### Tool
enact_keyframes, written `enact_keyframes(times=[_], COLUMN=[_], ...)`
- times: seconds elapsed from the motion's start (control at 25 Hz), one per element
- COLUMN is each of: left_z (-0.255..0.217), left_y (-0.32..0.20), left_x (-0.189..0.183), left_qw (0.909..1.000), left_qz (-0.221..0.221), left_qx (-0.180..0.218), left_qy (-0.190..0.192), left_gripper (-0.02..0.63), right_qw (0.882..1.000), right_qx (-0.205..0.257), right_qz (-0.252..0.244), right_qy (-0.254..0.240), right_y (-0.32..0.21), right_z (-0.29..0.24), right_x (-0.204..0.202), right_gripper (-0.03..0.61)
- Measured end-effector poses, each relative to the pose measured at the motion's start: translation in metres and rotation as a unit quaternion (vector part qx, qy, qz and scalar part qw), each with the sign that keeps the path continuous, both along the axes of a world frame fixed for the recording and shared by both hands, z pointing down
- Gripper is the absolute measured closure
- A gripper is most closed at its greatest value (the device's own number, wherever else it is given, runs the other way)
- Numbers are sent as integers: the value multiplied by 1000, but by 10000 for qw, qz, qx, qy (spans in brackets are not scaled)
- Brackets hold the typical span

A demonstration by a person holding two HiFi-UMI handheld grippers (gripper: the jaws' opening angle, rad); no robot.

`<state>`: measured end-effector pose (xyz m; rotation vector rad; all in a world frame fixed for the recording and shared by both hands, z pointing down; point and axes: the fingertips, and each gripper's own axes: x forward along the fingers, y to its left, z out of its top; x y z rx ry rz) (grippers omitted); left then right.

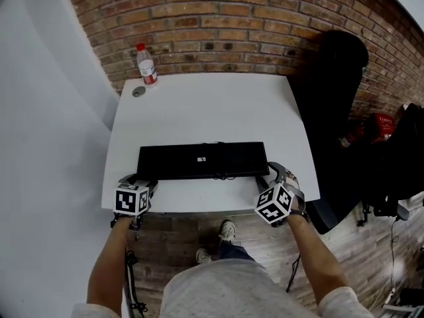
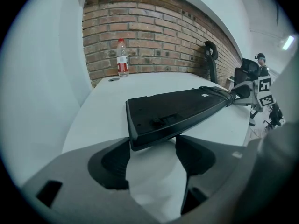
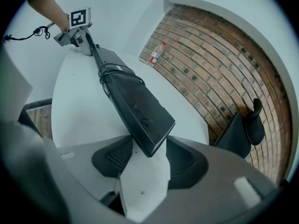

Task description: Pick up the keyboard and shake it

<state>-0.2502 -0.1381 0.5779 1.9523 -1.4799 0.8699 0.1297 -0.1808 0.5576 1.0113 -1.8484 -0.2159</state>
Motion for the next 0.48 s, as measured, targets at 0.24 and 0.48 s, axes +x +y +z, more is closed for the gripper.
enact_keyframes(times=[0.24, 0.48], left_z=[-1, -1], left_y=[6, 17], left_x=[1, 4], left_qw=[9993, 9990], left_qz=[295, 374], left_qx=[-190, -136], left_qy=[-119, -197], left_gripper=[302, 304], right_qw=[10000, 9996], right_qx=[-1, -25], right_qz=[37, 183], right_qy=[-51, -206], right_y=[13, 27], right_z=[-1, -2], right_x=[-7, -11], right_gripper=[348, 368])
